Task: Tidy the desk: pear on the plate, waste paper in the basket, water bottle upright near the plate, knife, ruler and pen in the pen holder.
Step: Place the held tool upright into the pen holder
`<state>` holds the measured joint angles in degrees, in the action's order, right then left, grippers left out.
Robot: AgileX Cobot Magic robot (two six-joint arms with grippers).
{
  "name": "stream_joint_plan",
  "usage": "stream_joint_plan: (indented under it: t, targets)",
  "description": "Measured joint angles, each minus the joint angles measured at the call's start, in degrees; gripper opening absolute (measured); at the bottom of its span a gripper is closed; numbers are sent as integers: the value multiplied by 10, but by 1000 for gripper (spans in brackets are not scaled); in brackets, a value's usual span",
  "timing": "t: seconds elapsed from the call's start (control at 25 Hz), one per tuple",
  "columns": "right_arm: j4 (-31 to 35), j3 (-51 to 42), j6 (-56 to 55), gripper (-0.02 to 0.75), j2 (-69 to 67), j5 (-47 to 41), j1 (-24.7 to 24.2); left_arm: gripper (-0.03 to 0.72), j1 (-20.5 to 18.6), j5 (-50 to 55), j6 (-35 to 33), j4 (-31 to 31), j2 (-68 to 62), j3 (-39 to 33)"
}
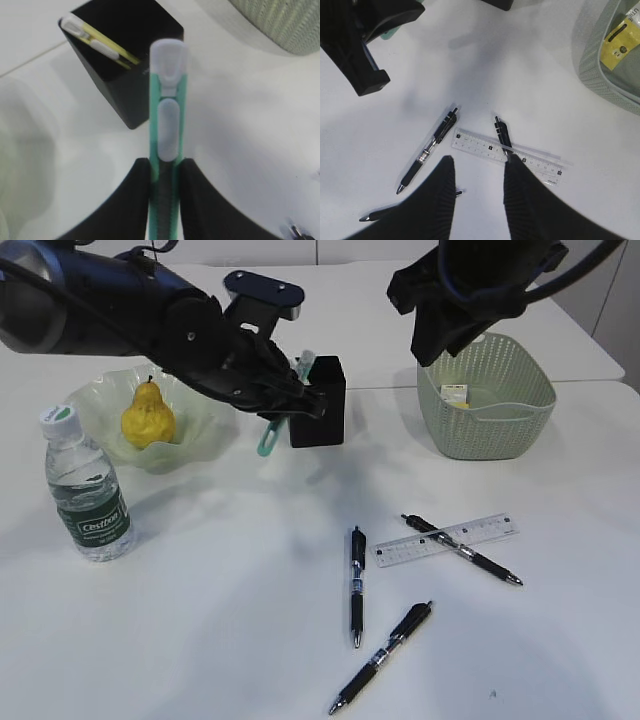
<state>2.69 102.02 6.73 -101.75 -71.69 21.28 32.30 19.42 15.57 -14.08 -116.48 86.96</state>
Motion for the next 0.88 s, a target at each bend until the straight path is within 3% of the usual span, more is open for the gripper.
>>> stream_joint_plan:
  t: [0.32,0.88]
  targets:
    - [-3,0,0,280,0,0,0,115,-50,-91,0,2,0,0]
    - [-12,0,1,280,0,0,0,115,-51,-284,0,2,-10,0]
